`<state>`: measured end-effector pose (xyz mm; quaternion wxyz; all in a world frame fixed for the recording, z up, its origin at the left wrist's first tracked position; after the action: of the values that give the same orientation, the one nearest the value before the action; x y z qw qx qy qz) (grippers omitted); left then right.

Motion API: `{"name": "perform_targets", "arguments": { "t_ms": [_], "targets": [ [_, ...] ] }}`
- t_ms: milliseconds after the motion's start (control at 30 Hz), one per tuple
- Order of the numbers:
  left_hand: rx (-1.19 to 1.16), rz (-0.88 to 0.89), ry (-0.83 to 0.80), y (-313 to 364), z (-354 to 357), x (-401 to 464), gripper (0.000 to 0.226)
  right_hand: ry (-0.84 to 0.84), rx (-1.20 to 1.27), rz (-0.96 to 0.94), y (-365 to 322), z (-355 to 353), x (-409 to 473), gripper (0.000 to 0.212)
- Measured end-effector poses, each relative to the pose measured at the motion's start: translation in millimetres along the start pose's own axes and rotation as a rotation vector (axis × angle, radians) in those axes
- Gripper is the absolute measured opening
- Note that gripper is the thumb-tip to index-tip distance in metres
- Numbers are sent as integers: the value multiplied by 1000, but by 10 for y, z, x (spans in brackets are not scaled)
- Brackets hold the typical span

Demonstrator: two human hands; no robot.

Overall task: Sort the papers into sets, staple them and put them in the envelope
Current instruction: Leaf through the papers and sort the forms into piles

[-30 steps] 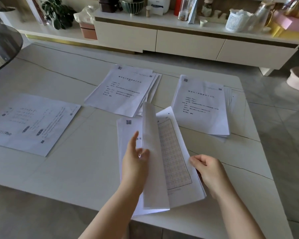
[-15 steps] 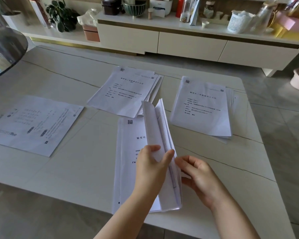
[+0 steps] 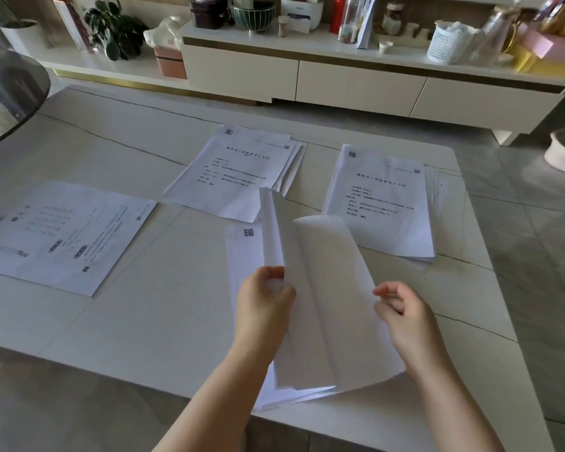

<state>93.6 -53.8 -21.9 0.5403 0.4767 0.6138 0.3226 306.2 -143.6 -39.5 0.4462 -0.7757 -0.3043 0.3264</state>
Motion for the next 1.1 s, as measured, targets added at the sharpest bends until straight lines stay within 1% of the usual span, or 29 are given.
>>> {"name": "perform_targets", "arguments": {
  "t_ms": [100,200,267,300,333,367,433,467,533,600,667,700,767,833,900,933,967,1033,1100],
  "targets": [
    [-4,9,22,18,-79,55,24,17,-86,-45,48,-54,39,31],
    [-3,20,16,17,-81,69,17,9,-234,-41,102,-30,80,23],
    [24,31,-7,18,-33,47,16,60,-426,-137,14,-9,67,22],
    [41,35,-18,13,-6,39,16,82,-457,-196,-58,20,43,22],
    [46,32,-23,3,21,31,16,76,-422,-233,-136,72,6,22],
    [37,22,-25,-10,42,19,15,34,-321,-233,-203,146,-44,21],
    [0,-7,-27,-43,75,0,13,-155,-40,-135,-289,385,-174,24],
    [-19,-21,-34,-61,91,-8,14,-246,67,-83,-321,504,-244,32],
    [-84,-56,-60,-99,131,-23,20,-355,168,-11,-349,656,-352,55],
    [-165,-113,-99,-129,171,-45,26,-382,201,10,-367,706,-399,72],
    [-209,-165,-141,-145,190,-57,29,-377,194,28,-340,715,-392,82],
    [-231,-190,-166,-146,199,-68,28,-378,181,24,-335,717,-400,80],
    [-279,-229,-212,-158,217,-83,27,-366,155,8,-296,713,-389,67],
    [-278,-228,-217,-166,225,-76,24,-340,164,10,-268,675,-365,46],
    [-233,-199,-196,-152,221,-60,14,-314,174,1,-289,618,-343,25],
    [-220,-188,-193,-149,226,-48,16,-292,155,-22,-313,578,-327,14],
    [-209,-176,-196,-138,227,-43,19,-257,115,-60,-319,531,-299,14],
    [-148,-144,-176,-116,195,-41,20,-201,32,-100,-308,449,-255,36],
    [-91,-130,-161,-106,168,-47,28,-210,11,-80,-238,416,-212,39]
  ]
}}
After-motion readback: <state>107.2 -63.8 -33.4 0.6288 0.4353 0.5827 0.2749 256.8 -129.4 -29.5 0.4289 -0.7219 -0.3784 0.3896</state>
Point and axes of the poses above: each hand's wrist, its own x-axis towards the middle knuckle, its own z-axis out of the palm, y = z × x, the point moved 7 cm from there along x, towards the middle knuckle, and after that the axes turned 1 degree about -z, right-handed, at the moved point
